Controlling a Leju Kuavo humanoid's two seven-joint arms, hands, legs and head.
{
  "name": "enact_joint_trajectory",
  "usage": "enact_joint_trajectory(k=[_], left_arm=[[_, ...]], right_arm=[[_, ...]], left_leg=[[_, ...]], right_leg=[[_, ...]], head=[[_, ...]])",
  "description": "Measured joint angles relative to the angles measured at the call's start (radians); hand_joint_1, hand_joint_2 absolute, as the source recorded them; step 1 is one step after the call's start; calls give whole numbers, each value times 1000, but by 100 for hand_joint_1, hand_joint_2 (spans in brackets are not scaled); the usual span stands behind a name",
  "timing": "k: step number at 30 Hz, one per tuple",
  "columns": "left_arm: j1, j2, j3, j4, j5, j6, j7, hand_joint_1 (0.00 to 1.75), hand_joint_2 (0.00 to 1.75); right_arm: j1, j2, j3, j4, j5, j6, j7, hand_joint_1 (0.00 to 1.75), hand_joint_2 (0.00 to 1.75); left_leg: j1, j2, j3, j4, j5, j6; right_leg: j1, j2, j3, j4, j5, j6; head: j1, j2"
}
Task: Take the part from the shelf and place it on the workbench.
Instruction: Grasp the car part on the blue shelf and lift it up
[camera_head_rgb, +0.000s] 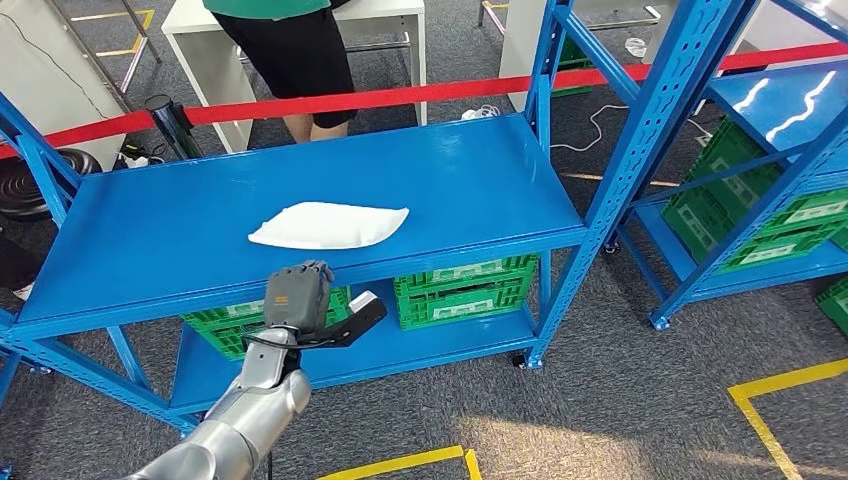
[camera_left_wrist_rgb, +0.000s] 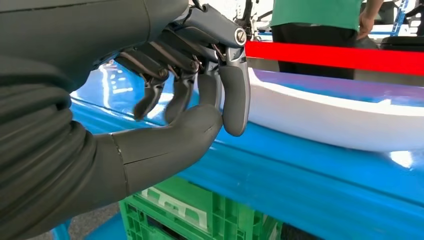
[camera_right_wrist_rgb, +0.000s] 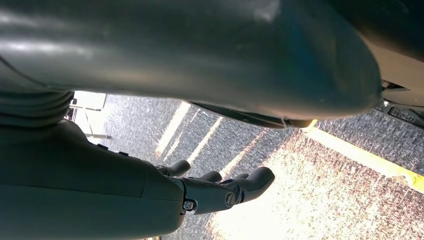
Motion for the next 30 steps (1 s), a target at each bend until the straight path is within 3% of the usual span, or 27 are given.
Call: enact_joint_trajectory(k=[1, 3, 5, 9, 14, 20, 23, 24, 26, 28, 29, 30], left_arm=[[2, 2, 0, 1, 0, 1, 0, 75, 175], [7, 5, 2, 2, 6, 3, -4, 0, 87], [13, 8, 6, 3, 26, 5, -24, 0, 0], [20, 11, 35, 3, 88, 8, -98, 0, 0], [20, 16, 59, 3, 103, -15, -124, 0, 0], [18, 21, 74, 0, 102, -38, -115, 0, 0], [18, 20, 76, -2, 100, -38, -116, 0, 0], [17, 20, 76, -3, 99, -38, -117, 0, 0], [15, 19, 76, -4, 96, -38, -118, 0, 0], [16, 18, 76, -4, 91, -36, -119, 0, 0], [18, 17, 76, -4, 88, -33, -118, 0, 0], [20, 17, 76, -4, 85, -29, -118, 0, 0]], right_arm=[[0, 0, 0, 0, 0, 0, 0, 0, 0], [0, 0, 0, 0, 0, 2, 0, 0, 0], [0, 0, 0, 0, 0, 3, 0, 0, 0], [0, 0, 0, 0, 0, 10, 0, 0, 0], [0, 0, 0, 0, 4, 14, 0, 0, 0], [0, 2, 1, 0, 6, 18, 0, 0, 0], [0, 4, 2, 0, 6, 20, 2, 0, 0], [0, 4, 2, 0, 6, 21, 3, 0, 0], [0, 4, 2, 0, 4, 21, 5, 0, 0], [1, 4, 2, 0, 2, 20, 4, 0, 0], [2, 3, 2, 0, 1, 19, 2, 0, 0], [3, 3, 2, 0, 0, 19, 0, 0, 0]], left_leg=[[0, 0, 0, 0, 0, 0], [0, 0, 0, 0, 0, 0], [0, 0, 0, 0, 0, 0], [0, 0, 0, 0, 0, 0], [0, 0, 0, 0, 0, 0], [-7, 0, -5, 6, -8, 20], [-4, -2, 7, -16, -13, 38], [-1, -2, 17, -23, -15, 45], [2, -1, 33, -25, -16, 52], [2, 0, 37, -22, -19, 49], [4, 0, 40, -19, -21, 45], [7, 0, 43, -16, -24, 39]], right_leg=[[0, 0, 0, 0, 0, 0], [0, 0, 0, 0, 0, 0], [0, 0, 0, 0, 0, 0], [0, 0, 0, 0, 0, 0], [0, 0, 0, 0, 0, 0], [-7, 0, 3, -3, 3, 14], [-8, -1, 1, 17, 20, 26], [-8, -1, -9, 35, 15, 28], [-8, -1, -53, 111, -24, 31], [-10, -1, -122, 222, -74, 39], [-11, -1, -147, 254, -80, 44], [-14, -1, -155, 252, -66, 48]], head=[[0, 0], [0, 0], [0, 0], [0, 0], [0, 0], [-1, 0], [0, 0], [2, 0], [5, 0], [6, 0], [6, 0], [6, 0]])
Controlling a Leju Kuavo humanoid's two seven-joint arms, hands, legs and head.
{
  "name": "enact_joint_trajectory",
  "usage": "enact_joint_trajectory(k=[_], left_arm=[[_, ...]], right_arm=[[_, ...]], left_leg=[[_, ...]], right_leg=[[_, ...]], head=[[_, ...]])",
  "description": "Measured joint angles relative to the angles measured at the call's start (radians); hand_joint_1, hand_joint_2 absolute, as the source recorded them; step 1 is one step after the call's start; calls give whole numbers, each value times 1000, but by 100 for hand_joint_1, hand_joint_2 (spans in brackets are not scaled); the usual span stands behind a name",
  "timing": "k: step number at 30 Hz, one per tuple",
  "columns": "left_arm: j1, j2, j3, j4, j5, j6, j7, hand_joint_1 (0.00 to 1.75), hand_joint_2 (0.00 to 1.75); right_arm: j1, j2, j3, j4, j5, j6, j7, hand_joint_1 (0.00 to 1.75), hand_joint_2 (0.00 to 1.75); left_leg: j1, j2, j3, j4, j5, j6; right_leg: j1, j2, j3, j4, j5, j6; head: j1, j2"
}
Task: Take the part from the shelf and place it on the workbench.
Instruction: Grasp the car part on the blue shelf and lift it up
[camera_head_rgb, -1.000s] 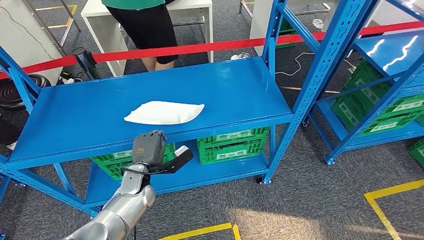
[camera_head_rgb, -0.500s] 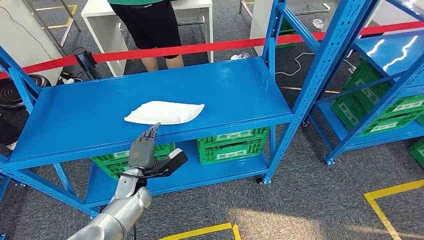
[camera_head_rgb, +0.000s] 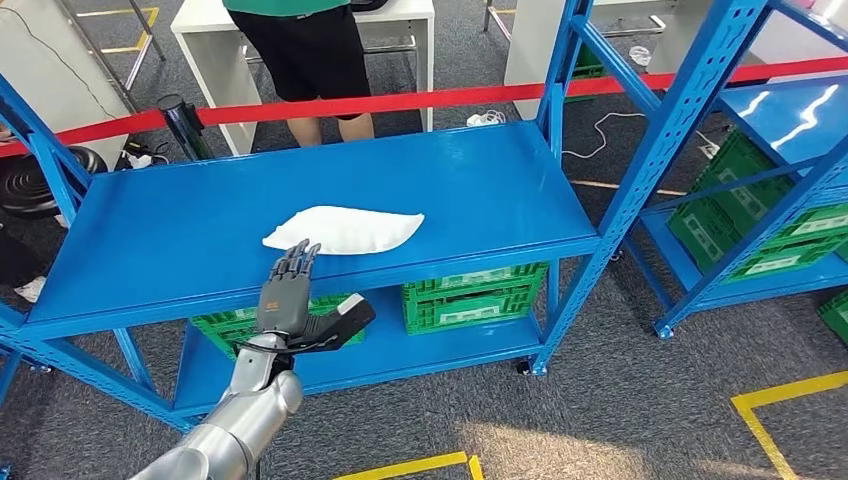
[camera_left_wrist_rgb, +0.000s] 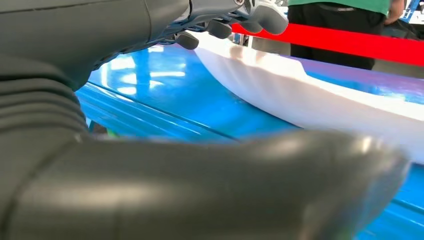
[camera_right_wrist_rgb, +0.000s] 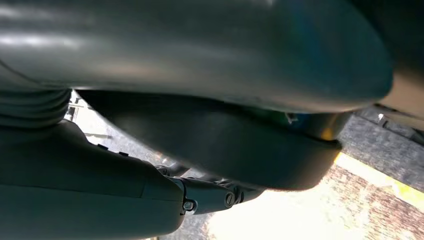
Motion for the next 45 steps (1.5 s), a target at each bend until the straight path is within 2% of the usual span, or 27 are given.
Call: enact_joint_trajectory(k=[1, 2, 3, 4, 6, 7, 9, 11, 13, 16, 20, 22, 32, 45], left_arm=[[1, -1, 0, 0, -4, 8, 1, 0, 0], [1, -2, 0, 0, -7, 18, 0, 0, 0], [1, -2, 0, 0, -6, 27, -4, 0, 0], [0, -4, 0, -1, -2, 35, -10, 0, 0], [-1, -5, 1, -1, 5, 43, -20, 0, 0], [-1, -6, 2, -1, 4, 46, -20, 0, 0], [-2, -6, 2, 0, -3, 51, -14, 0, 0], [-5, -6, 2, 0, -14, 56, -5, 0, 87], [-9, -7, 2, 0, -28, 64, 1, 0, 175], [-12, -8, 2, -4, -42, 71, 7, 0, 175], [-13, -8, 1, -6, -59, 71, 21, 0, 175], [-13, -8, 0, -6, -73, 71, 29, 0, 175], [-4, -3, -44, -61, -268, 72, 161, 0, 175], [25, 2, -57, -113, -271, 72, 163, 1, 175]], right_arm=[[1, 0, 0, 0, -1, -1, -2, 0, 0], [1, 0, 0, 0, -1, -2, -4, 0, 0], [2, 2, 0, 1, -1, -3, -3, 0, 0], [1, 3, 0, 2, -2, -5, -3, 0, 0], [2, 5, 0, 4, -2, -6, -2, 0, 0], [2, 5, 0, 4, -3, -7, 1, 0, 0], [4, 7, 0, 4, -3, -7, 12, 0, 0], [3, 8, 0, 4, -2, -8, 17, 0, 0], [2, 8, 0, 4, -2, -10, 18, 0, 0], [2, 8, 0, 4, -1, -11, 18, 0, 0], [2, 8, 0, 4, 0, -12, 18, 0, 0], [2, 8, 0, 4, 1, -12, 18, 0, 0], [2, 8, 0, 4, -2, -14, 18, 0, 0], [3, 8, 0, 4, -1, -10, 18, 0, 0]], left_leg=[[4, -1, 5, 5, -6, -6], [9, -1, 9, 12, -14, -14], [12, -2, 11, 19, -23, -22], [13, -2, 8, 25, -30, -30], [10, -2, 1, 32, -41, -45], [8, -2, 0, 32, -44, -47], [8, -2, 6, 26, -46, -44], [7, -1, 14, 15, -44, -38], [7, -1, 21, 7, -44, -38], [7, 0, 26, 1, -45, -42], [8, 1, 26, -1, -46, -59], [7, 1, 26, -1, -46, -64], [7, 1, 29, 1, -46, -63], [7, 1, 32, 1, -49, -59]], right_leg=[[-4, -1, 13, -42, 33, 4], [-8, -2, 37, -107, 71, 9], [-9, -2, 58, -164, 96, 13], [-8, -2, 73, -204, 106, 7], [-4, 0, 76, -220, 100, -16], [-5, 1, 77, -220, 100, -28], [-6, 3, 78, -221, 103, -33], [-5, 5, 79, -221, 99, -39], [-4, 6, 82, -221, 94, -45], [-2, 6, 87, -221, 91, -49], [-1, 5, 90, -221, 90, -50], [-1, 5, 93, -222, 90, -49], [-1, 4, 106, -235, 94, -43], [-1, 4, 113, -242, 95, -40]], head=[[0, 0], [0, 0], [2, 0], [4, 0], [6, 0], [4, 0], [2, 0], [2, 0], [2, 0], [2, 0], [2, 0], [2, 0], [2, 0], [2, 0]])
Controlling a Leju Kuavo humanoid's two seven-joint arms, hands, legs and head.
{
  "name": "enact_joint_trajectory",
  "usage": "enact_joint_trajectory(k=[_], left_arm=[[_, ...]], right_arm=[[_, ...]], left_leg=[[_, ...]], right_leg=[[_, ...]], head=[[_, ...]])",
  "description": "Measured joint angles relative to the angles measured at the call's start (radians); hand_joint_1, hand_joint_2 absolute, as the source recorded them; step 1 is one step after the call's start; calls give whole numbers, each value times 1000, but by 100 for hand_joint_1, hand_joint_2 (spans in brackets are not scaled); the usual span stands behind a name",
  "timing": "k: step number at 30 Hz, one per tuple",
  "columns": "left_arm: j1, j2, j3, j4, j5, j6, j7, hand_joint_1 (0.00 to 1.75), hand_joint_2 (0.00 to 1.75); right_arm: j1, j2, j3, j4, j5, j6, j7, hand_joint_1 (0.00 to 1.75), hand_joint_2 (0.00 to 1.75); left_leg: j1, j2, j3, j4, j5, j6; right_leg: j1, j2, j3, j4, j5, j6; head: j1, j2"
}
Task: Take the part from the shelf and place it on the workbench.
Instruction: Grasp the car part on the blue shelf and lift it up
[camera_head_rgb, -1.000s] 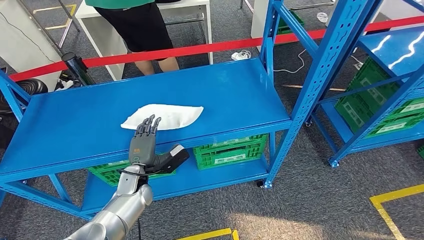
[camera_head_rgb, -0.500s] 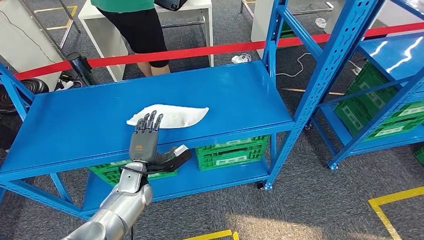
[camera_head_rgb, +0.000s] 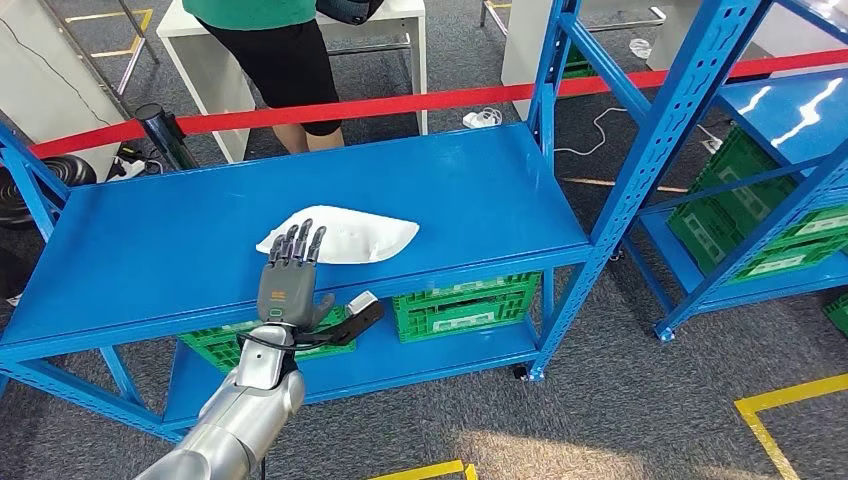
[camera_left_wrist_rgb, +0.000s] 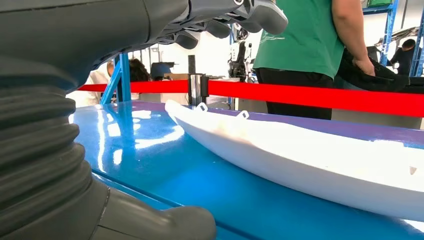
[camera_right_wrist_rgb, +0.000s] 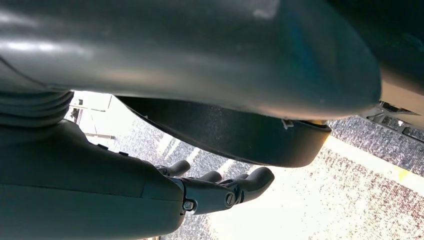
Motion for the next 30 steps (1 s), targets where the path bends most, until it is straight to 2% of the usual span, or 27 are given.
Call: enact_joint_trajectory(k=[1, 4, 5, 9, 12, 15, 19, 22, 23, 27, 30], left_arm=[[2, 0, 0, -1, 1, 0, 0, 16, 175], [4, 0, 0, -2, 6, 0, -5, 146, 175], [5, 0, 0, -2, 7, 0, -8, 174, 175], [5, 0, 0, 5, 7, 0, -16, 149, 175], [6, 0, 0, 11, 7, 0, -18, 139, 175], [6, 1, 0, 16, 7, 0, -20, 113, 175], [8, 2, 1, 19, 7, 0, -23, 88, 175], [12, 4, 6, 21, 13, 0, -32, 16, 175], [13, 4, 9, 22, 24, 0, -40, 0, 175], [15, 3, 51, 42, 130, 0, -121, 0, 0], [14, -2, 102, 65, 197, 0, -185, 0, 0]], right_arm=[[0, 0, 0, 0, 1, 1, 0, 0, 0], [0, 0, 0, 0, 7, 3, 0, 0, 0], [0, 0, 0, 0, 8, 3, 0, 0, 0], [0, 0, 0, 0, 10, 3, 0, 0, 0], [0, 0, 0, 0, 10, 3, 0, 0, 0], [0, 0, 0, 0, 10, 3, 0, 0, 0], [0, 0, 0, 0, 11, 2, 0, 0, 0], [0, 0, 0, 0, 12, 3, 0, 0, 0], [0, 0, 0, 0, 12, 3, 0, 0, 0], [0, 0, 0, 0, 5, 3, 0, 0, 0], [0, 0, 0, 0, 3, 4, 0, 0, 0]], left_leg=[[0, 0, 0, 0, 0, 0], [0, 0, 1, 0, -1, 1], [0, 0, 1, 0, -1, 1], [0, 0, 1, 0, -1, 1], [0, 0, 1, 0, -1, 1], [0, 0, 1, 0, -1, 2], [0, 0, 1, 0, -1, 2], [0, 0, 1, 0, -1, 2], [0, 0, 2, 0, -1, 2], [0, 0, 2, 0, -1, 2], [0, 0, 2, 0, -1, 2]], right_leg=[[0, 0, 0, 0, 0, 0], [0, 0, 1, -1, 0, 1], [0, 0, 1, -1, 0, 1], [0, 0, 2, -1, 0, 1], [0, 0, 2, -1, 0, 2], [0, 0, 2, -1, 0, 2], [0, 0, 3, -2, 0, 2], [0, 0, 3, -2, 0, 2], [0, 0, 3, -2, 0, 2], [0, 0, 3, -2, 0, 2], [0, 0, 3, -2, 0, 2]], head=[[0, 0], [0, 0], [0, 0], [0, 0], [0, 0], [0, 0], [0, 0], [0, 0], [0, 0], [0, 0], [0, 0]])
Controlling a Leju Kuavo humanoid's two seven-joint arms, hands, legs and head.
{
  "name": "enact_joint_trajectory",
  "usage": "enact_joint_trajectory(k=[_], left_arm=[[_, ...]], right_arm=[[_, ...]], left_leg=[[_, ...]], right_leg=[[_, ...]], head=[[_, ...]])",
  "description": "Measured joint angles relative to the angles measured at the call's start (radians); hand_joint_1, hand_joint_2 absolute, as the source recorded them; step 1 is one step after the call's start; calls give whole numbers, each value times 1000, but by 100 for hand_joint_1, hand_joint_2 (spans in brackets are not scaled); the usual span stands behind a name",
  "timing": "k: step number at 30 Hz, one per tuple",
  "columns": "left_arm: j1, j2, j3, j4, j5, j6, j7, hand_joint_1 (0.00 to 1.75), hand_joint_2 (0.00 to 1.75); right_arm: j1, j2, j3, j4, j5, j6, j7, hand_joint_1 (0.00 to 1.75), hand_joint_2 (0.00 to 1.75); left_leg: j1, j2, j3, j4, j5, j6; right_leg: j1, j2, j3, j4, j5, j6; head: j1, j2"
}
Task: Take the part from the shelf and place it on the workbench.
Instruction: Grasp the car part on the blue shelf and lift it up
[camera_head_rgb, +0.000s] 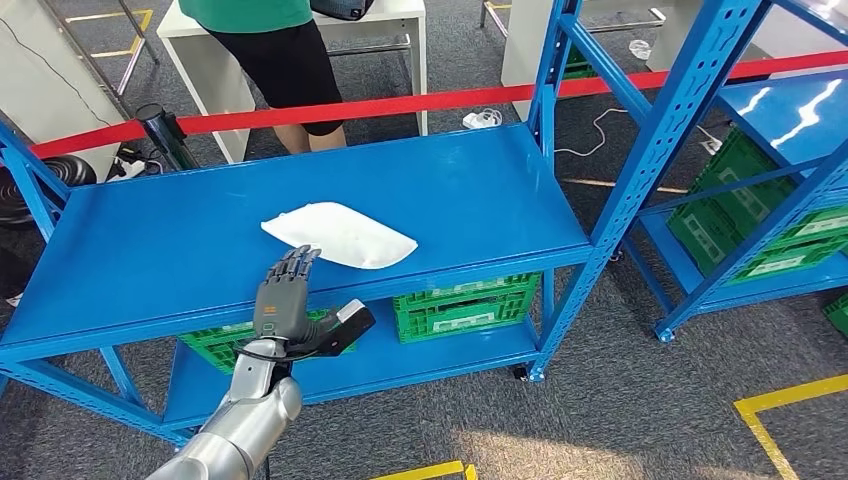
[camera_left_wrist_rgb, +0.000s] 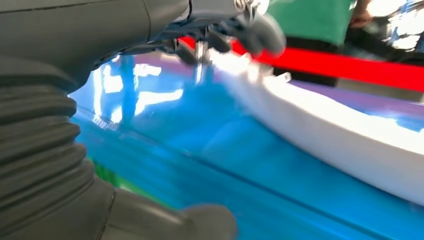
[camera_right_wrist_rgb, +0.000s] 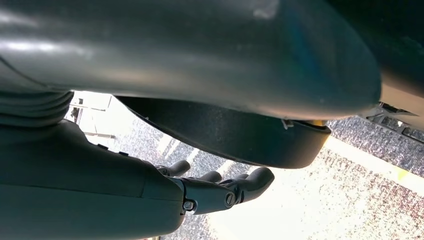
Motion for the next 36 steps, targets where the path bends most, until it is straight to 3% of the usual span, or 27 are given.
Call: enact_joint_trajectory(k=[4, 7, 10, 11, 14, 15, 16, 18, 19, 21, 22, 23, 26, 28, 32, 36], left_arm=[[0, -8, 32, 12, 13, 0, -56, 0, 175], [-1, -14, 41, 8, 9, 0, -85, 0, 175], [-3, -25, 48, 0, 9, 1, -101, 0, 175], [-5, -29, 49, -1, 8, 2, -104, 0, 175], [-2, -34, 52, -1, -9, 2, -109, 0, 175], [2, -36, 52, -1, -16, 2, -112, 0, 131], [4, -39, 52, -1, -22, 2, -114, 0, 87], [7, -45, 52, -2, -31, 2, -114, 0, 0], [7, -48, 52, -4, -35, 2, -115, 0, 0], [8, -52, 52, -9, -41, 2, -117, 0, 0], [8, -54, 52, -11, -42, 2, -120, 0, 0], [8, -56, 53, -12, -42, 0, -123, 0, 0], [2, -58, 55, -5, -19, -26, -139, 0, 0], [-5, -61, 59, 4, -2, -44, -153, 0, 0], [-13, -67, 61, 14, 8, -45, -161, 0, 0], [-16, -78, 61, 20, 8, -38, -146, 0, 0]], right_arm=[[0, 0, 0, 0, 2, 7, 0, 0, 0], [0, 5, 0, 0, 2, 8, 2, 0, 0], [-3, 8, 0, 0, 2, 8, 6, 0, 0], [-3, 8, 0, 0, 3, 8, 7, 0, 0], [-3, 7, 0, 0, 4, 9, 0, 0, 0], [-3, 7, 0, 0, 4, 9, -9, 0, 0], [-4, 6, 0, 0, 4, 9, -18, 0, 0], [-5, 6, 0, 0, 4, 9, -27, 0, 0], [-6, 7, 0, 1, 4, 10, -26, 0, 0], [-7, 9, 0, 2, 3, 11, -22, 0, 0], [-7, 10, 0, 2, 2, 13, -21, 0, 0], [-6, 10, 0, 2, 2, 14, -17, 0, 0], [-6, 11, 0, 2, 1, 22, -13, 0, 0], [-6, 11, 0, 2, 0, 25, -13, 0, 0], [-7, 11, 0, 2, -5, 22, -13, 0, 0], [-7, 12, 0, 2, -9, 14, -13, 0, 0]], left_leg=[[0, 0, 0, 1, -1, 0], [-7, 1, 0, 2, 1, 17], [-1, 6, 33, -54, 34, 40], [3, 7, 45, -71, 45, 43], [6, 10, 46, -73, 47, 43], [8, 11, 44, -66, 43, 40], [12, 11, 42, -56, 36, 36], [21, 8, 34, -27, 15, 21], [22, 7, 24, -8, 2, 11], [17, 5, 8, 17, -17, -5], [14, 4, 4, 23, -20, -7], [14, 4, 6, 21, -19, -4], [13, 5, 14, 6, -13, 5], [12, 5, 16, 2, -13, 5], [9, 6, 13, 7, -15, 5], [4, 8, 4, 12, -13, 14]], right_leg=[[-1, 0, 1, -1, 0, 1], [-9, 0, 5, -13, 8, 14], [-3, -4, 8, -12, 2, 25], [0, -4, -5, 20, -16, 26], [-2, -3, -84, 182, -80, 33], [-5, -4, -96, 204, -80, 38], [-8, -4, -91, 190, -61, 43], [-16, -7, -43, 90, -13, 56], [-19, -7, -23, 49, -3, 57], [-19, -3, -14, 31, -16, 40], [-20, -1, -15, 33, -17, 30], [-20, 0, -16, 36, -18, 22], [-20, 0, -16, 34, -18, 15], [-20, -1, -15, 34, -19, 11], [-23, -1, -15, 33, -18, 12], [-25, -2, -10, 19, -5, 28]], head=[[0, 0], [-1, 0], [1, 0], [2, 0], [4, 0], [4, 0], [4, 0], [4, 0], [7, 0], [7, 0], [7, 0], [3, 0], [1, 0], [1, 0], [0, 0], [1, 0]])
